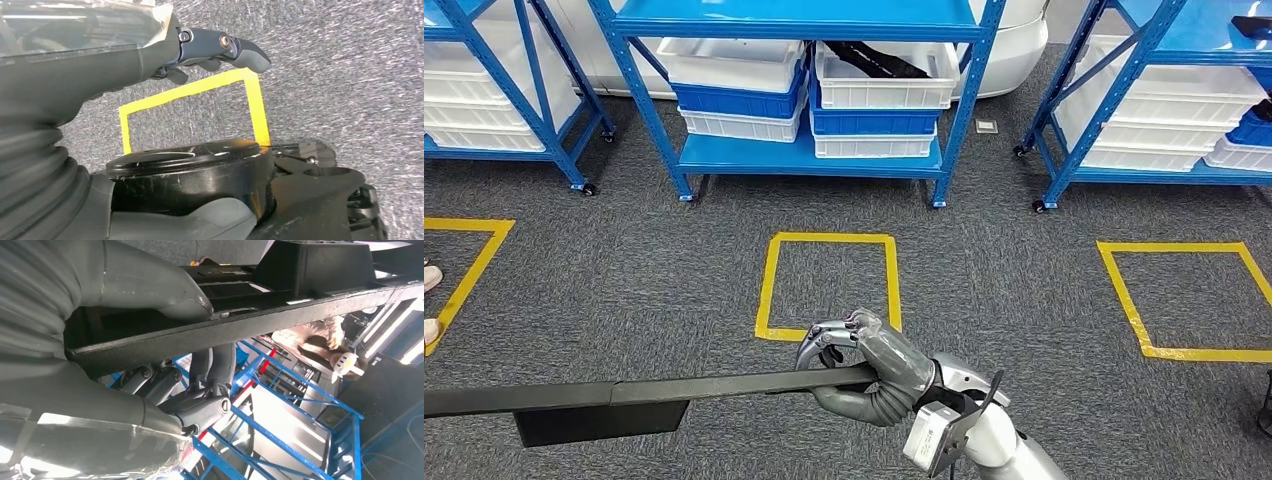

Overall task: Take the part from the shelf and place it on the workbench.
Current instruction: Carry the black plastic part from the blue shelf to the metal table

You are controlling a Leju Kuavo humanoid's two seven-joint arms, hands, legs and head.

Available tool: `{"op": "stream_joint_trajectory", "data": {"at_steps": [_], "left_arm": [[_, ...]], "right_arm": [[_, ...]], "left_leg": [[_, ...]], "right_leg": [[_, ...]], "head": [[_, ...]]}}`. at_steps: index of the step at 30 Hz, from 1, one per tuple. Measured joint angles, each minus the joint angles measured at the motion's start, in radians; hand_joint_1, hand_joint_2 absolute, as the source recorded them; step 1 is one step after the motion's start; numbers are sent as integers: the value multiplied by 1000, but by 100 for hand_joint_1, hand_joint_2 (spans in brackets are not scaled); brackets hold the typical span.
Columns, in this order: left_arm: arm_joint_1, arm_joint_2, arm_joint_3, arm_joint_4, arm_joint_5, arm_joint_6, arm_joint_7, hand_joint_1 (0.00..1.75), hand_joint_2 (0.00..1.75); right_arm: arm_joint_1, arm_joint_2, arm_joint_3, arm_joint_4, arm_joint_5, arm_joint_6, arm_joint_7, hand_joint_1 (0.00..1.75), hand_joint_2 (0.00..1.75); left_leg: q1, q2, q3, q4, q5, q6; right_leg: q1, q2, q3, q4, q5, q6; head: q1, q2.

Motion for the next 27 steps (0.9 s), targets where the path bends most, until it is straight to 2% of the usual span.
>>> {"op": "stream_joint_trajectory", "data": {"at_steps": [1,2,3,4,5,6,8,9,11,13,14,15,16,17,20,21,23,25,27], "left_arm": [[0,0,0,0,1,1,0,0,175],[0,-1,0,0,1,3,0,0,175],[-1,-1,0,0,1,5,0,0,175],[-1,-1,0,1,1,8,0,0,175],[-2,-1,0,2,1,12,0,0,175],[-2,0,0,2,1,15,1,0,175],[-2,-1,0,2,2,19,1,0,175],[-2,-1,0,2,2,22,1,0,175],[-2,-1,0,3,2,27,0,0,175],[-2,-1,0,3,2,30,-2,0,175],[-2,-1,0,3,2,31,-3,0,175],[-2,-1,0,3,2,31,-4,0,175],[-2,-1,0,3,2,32,-5,0,175],[-3,-1,0,3,2,32,-6,0,175],[-3,-1,0,4,2,35,-4,0,175],[-3,-1,0,4,2,36,-4,0,175],[-2,-2,0,4,1,39,-2,0,175],[-2,-4,0,4,1,41,-2,0,175],[-2,-6,0,4,2,42,-2,0,175]], "right_arm": [[-2,1,2,3,0,0,0,175,175],[-5,3,3,6,0,0,0,175,175],[-8,5,5,8,0,0,0,175,175],[-11,8,6,10,0,0,0,175,175],[-13,10,8,12,1,0,0,175,175],[-14,13,9,13,1,0,0,175,175],[-15,18,11,15,3,0,0,175,175],[-17,21,12,16,3,0,0,175,175],[-19,28,13,16,4,1,0,175,175],[-19,33,13,16,5,1,0,175,175],[-19,34,14,16,5,1,0,175,175],[-19,35,14,16,7,1,0,175,175],[-18,35,14,17,9,1,0,175,175],[-18,35,15,17,11,1,0,175,175],[-17,37,16,16,16,0,0,175,175],[-17,38,16,15,17,0,0,175,175],[-15,39,17,12,18,0,0,175,175],[-13,39,18,8,19,0,-1,175,175],[-13,38,20,5,18,0,-1,175,175]], "left_leg": [[3,0,-6,2,5,-5],[6,0,-10,4,8,-10],[7,0,-13,7,11,-17],[6,0,-16,10,13,-24],[4,0,-19,13,16,-31],[3,0,-22,12,20,-37],[7,0,-26,12,27,-47],[9,0,-32,20,19,-51],[12,-1,-59,81,-33,-55],[10,-1,-99,190,-103,-56],[10,-2,-118,244,-130,-56],[9,-2,-129,288,-148,-54],[8,-1,-126,305,-152,-50],[6,-1,-103,284,-139,-44],[-2,-4,20,93,-73,-17],[-6,-5,42,50,-66,-12],[-13,-6,46,25,-65,-6],[-10,-4,43,13,-51,-1],[-4,1,39,2,-36,6]], "right_leg": [[-6,0,34,-49,18,13],[-13,0,81,-126,41,25],[-14,1,123,-196,59,32],[-13,4,150,-246,70,31],[-11,7,161,-270,74,24],[-6,10,159,-270,75,13],[-7,10,153,-266,84,-6],[-8,10,148,-265,89,-15],[-9,10,137,-266,100,-34],[-2,9,125,-265,108,-46],[2,9,119,-265,112,-50],[7,8,114,-264,115,-54],[11,8,109,-264,119,-56],[16,8,105,-264,122,-58],[26,10,100,-262,130,-54],[28,10,97,-261,133,-49],[28,7,88,-260,141,-36],[27,6,79,-254,142,-25],[26,7,49,-196,106,-23]], "head": [[0,0],[0,0],[0,0],[0,0],[-1,0],[-2,0],[-4,0],[-5,0],[-8,0],[-9,0],[-9,0],[-9,0],[-9,0],[-9,0],[-8,0],[-8,0],[-8,0],[-9,0],[-6,0]]}}
